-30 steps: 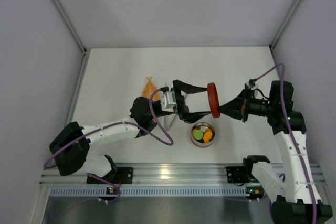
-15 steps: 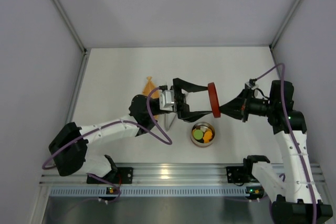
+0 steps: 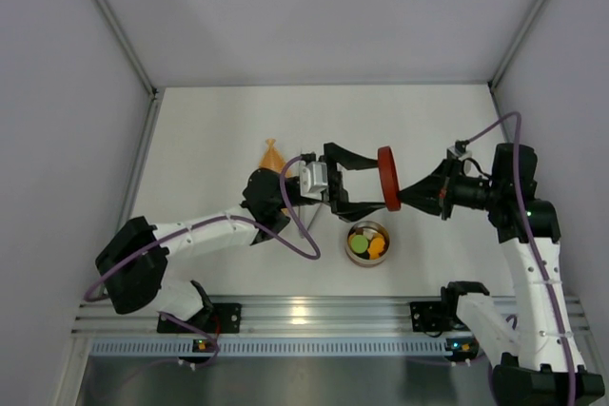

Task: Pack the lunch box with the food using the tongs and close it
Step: Pick up the box lid from the center of the board.

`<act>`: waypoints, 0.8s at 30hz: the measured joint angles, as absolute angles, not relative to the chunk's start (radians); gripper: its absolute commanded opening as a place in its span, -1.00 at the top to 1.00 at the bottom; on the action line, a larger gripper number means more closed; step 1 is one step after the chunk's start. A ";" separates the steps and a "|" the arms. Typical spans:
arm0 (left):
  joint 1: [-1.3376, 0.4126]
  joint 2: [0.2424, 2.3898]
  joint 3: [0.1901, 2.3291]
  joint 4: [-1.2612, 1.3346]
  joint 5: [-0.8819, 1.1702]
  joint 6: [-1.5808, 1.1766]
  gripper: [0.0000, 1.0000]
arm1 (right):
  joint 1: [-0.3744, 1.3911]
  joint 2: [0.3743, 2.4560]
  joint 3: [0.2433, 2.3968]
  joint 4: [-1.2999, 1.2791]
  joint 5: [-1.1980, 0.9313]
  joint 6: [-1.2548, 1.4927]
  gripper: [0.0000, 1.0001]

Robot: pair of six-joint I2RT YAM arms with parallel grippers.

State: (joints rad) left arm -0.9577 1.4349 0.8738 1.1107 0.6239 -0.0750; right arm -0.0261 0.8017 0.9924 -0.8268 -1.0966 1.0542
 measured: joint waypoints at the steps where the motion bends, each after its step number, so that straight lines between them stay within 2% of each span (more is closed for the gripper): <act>1: -0.958 1.438 0.876 1.108 0.624 -0.075 -0.57 | -0.026 0.802 0.999 -0.831 -1.093 1.055 1.00; 11: -0.957 1.445 0.890 1.103 0.624 -0.075 -0.43 | 0.007 0.801 1.011 -0.833 -1.075 1.056 1.00; 17: -0.957 1.445 0.891 1.100 0.627 -0.074 -0.17 | 0.017 0.801 1.011 -0.833 -1.068 1.056 1.00; 24: -0.957 1.445 0.896 1.090 0.631 -0.070 0.03 | 0.018 0.801 1.011 -0.832 -1.065 1.056 1.00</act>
State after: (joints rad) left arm -0.9565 1.4448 0.8959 1.0897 0.6312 -0.0704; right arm 0.0177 0.8013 1.0111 -0.8322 -1.0653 1.0565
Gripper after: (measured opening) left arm 0.604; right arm 0.008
